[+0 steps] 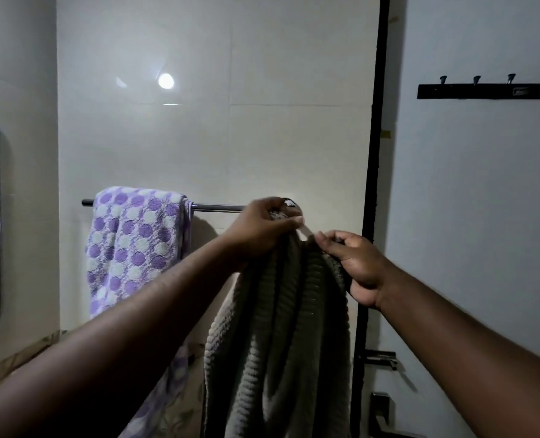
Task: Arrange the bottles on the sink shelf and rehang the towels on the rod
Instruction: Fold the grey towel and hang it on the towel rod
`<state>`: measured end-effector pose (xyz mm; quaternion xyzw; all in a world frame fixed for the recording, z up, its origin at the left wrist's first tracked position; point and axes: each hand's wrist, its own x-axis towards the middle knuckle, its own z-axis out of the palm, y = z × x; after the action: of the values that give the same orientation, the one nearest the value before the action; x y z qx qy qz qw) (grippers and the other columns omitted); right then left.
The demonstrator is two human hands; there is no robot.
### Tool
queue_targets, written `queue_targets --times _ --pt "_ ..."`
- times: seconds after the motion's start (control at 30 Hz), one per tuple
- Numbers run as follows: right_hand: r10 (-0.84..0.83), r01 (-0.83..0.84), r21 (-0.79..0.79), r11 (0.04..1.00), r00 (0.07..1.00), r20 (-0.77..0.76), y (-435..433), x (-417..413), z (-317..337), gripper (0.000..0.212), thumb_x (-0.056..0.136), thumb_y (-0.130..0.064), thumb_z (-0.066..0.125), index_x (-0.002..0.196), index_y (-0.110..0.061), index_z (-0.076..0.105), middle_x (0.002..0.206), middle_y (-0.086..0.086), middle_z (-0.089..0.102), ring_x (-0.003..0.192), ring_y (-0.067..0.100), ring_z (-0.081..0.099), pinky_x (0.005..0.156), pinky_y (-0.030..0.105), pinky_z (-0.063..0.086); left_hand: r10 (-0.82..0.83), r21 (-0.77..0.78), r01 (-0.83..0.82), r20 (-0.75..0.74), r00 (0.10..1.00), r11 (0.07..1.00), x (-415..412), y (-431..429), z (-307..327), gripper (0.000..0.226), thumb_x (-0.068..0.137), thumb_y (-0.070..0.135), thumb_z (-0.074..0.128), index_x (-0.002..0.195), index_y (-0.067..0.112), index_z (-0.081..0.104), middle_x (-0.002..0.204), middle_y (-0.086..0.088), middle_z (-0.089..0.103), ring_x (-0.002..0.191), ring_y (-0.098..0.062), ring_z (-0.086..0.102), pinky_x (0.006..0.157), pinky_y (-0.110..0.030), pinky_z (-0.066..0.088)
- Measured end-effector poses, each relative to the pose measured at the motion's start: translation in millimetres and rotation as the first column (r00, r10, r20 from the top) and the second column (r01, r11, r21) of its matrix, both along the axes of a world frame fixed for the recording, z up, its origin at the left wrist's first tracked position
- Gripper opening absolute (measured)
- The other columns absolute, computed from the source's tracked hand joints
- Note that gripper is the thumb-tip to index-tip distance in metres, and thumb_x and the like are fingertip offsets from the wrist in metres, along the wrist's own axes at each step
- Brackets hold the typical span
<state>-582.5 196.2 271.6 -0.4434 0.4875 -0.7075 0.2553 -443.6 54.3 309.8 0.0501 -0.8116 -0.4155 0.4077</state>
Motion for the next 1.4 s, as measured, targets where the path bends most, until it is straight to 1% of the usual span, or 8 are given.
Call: queue_targets --times 0.23,0.4,0.57,0.67,0.83,1.07,1.27,1.4 --pt "0.013 -0.012 -0.057 0.998 1.000 0.016 -8 14 29 0.017 0.092 -0.025 0.070 0.085 -0.012 0.063 0.079 0.007 0.074 0.071 0.018 0.072 0.068 0.033 0.061 -0.005 -0.176 0.030 0.142 0.990 0.984 -6 11 -3 0.044 0.084 0.046 0.081 0.118 0.019 0.070 0.108 -0.001 0.077 0.102 -0.013 0.073 0.097 -0.038 0.057" --pt "0.101 -0.104 0.135 0.985 0.995 0.023 4 -2 0 0.044 0.092 -0.027 0.069 0.123 0.004 0.061 0.120 0.024 0.070 0.109 0.033 0.069 0.096 0.041 0.057 0.257 -0.279 -0.259 -0.046 0.965 0.925 2 2 12 0.017 0.087 0.041 0.079 0.077 0.027 0.075 0.060 0.023 0.066 0.056 0.008 0.055 0.062 -0.024 0.044" --pt "0.022 -0.018 0.193 0.981 1.000 -0.020 13 -17 -19 0.059 0.082 -0.030 0.077 0.126 0.007 0.062 0.127 0.027 0.067 0.113 0.032 0.066 0.110 0.045 0.047 0.465 -0.098 -0.480 -0.138 0.874 0.872 11 -27 13 0.024 0.085 0.047 0.077 0.072 0.027 0.071 0.063 0.012 0.067 0.063 -0.014 0.062 0.061 -0.029 0.044" --pt "-0.111 0.119 0.113 0.987 0.992 -0.067 10 -21 -16 0.040 0.079 -0.027 0.079 0.108 -0.001 0.069 0.108 0.015 0.075 0.108 0.024 0.067 0.098 0.032 0.052 0.425 -0.156 -0.426 -0.040 0.904 0.891 12 -28 7 0.019 0.088 0.048 0.076 0.087 0.029 0.076 0.069 0.013 0.068 0.062 -0.007 0.058 0.058 -0.024 0.042" --pt "-0.082 0.094 0.071 0.993 0.984 -0.161 -4 3 10 0.012 0.087 -0.023 0.075 0.091 -0.012 0.073 0.088 0.008 0.075 0.078 0.015 0.070 0.072 0.027 0.058 -0.031 -0.228 0.105 0.304 0.952 0.968 -7 6 -9 0.039 0.092 0.044 0.073 0.126 0.026 0.071 0.110 0.002 0.077 0.084 0.000 0.065 0.080 -0.016 0.052" --pt "-0.004 0.016 0.092 0.996 0.992 -0.130 4 -5 4 0.009 0.093 -0.018 0.068 0.092 -0.009 0.068 0.085 0.009 0.073 0.075 0.018 0.068 0.071 0.027 0.058 0.344 -0.212 -0.333 0.017 0.939 0.919 -4 -1 2 0.042 0.090 0.060 0.066 0.072 0.023 0.070 0.052 0.010 0.054 0.053 -0.006 0.049 0.055 -0.029 0.035" --pt "-0.275 0.366 0.171 0.915 0.875 -0.399 3 -19 -30 0.009 0.096 -0.014 0.067 0.095 -0.010 0.074 0.085 0.000 0.075 0.078 0.010 0.066 0.076 0.022 0.053 0.568 -0.094 -0.579 -0.121 0.814 0.810 7 -12 4 0.032 0.084 0.044 0.069 0.068 0.017 0.068 0.057 0.001 0.059 0.063 -0.024 0.059 0.055 -0.032 0.037" --pt "-0.351 0.380 0.139 0.914 0.916 -0.194 -8 -8 -24 0.018 0.100 -0.009 0.058 0.093 -0.013 0.074 0.089 0.009 0.077 0.082 0.020 0.069 0.081 0.035 0.056 0.459 -0.142 -0.459 -0.033 0.888 0.877 -4 -16 -10 0.019 0.076 0.043 0.072 0.078 0.024 0.069 0.072 0.003 0.074 0.075 -0.020 0.071 0.068 -0.033 0.053"
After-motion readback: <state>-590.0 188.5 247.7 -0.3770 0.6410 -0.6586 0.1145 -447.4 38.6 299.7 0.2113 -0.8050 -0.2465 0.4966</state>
